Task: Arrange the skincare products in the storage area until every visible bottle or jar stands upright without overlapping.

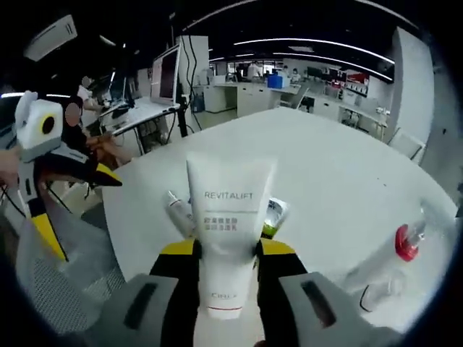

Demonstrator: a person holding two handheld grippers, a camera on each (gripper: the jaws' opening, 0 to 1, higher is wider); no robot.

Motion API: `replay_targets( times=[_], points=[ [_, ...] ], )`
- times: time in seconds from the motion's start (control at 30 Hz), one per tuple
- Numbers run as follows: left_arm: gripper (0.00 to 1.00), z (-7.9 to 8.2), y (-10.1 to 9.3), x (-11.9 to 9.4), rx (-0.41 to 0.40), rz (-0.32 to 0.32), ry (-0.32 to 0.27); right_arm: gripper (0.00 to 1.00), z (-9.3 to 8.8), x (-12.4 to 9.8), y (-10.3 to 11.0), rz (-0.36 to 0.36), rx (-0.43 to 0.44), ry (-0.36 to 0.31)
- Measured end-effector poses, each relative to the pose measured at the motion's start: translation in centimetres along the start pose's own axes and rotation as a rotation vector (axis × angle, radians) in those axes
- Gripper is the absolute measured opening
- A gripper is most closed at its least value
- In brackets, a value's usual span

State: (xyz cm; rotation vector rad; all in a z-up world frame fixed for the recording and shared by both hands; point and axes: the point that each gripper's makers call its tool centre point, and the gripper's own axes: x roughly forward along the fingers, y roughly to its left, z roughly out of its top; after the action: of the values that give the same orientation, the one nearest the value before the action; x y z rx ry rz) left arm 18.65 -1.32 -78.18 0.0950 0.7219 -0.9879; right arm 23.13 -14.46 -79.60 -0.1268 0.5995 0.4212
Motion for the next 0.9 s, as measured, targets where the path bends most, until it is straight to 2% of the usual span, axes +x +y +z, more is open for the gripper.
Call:
replay_targets(
  times=[0.23, 0.47, 0.63, 0.9],
  points=[
    [0.90, 1.8, -1.5, 0.7, 0.004, -0.014, -0.029, 0.29, -0.6, -1.3, -0.4, 0.005, 0.010, -0.016],
    [0.85, 5.6, -4.0, 1.8, -0.029, -0.043, -0.118, 0.29, -0.9, -2.6, -0.6, 0.006, 0.004, -0.033],
    [0.81, 7.7, -6.1, 3.0, -0.034, -0.062, -0.160, 0.29, -0.7, -3.6, -0.2, 0.021, -0.024, -0.049],
    [0.66, 8.8, -8.6, 5.2, -0.073, -0.093, -0.163, 0.29, 0.2, -5.0, 0.8, 0.056, -0.077, -0.090]
  ],
)
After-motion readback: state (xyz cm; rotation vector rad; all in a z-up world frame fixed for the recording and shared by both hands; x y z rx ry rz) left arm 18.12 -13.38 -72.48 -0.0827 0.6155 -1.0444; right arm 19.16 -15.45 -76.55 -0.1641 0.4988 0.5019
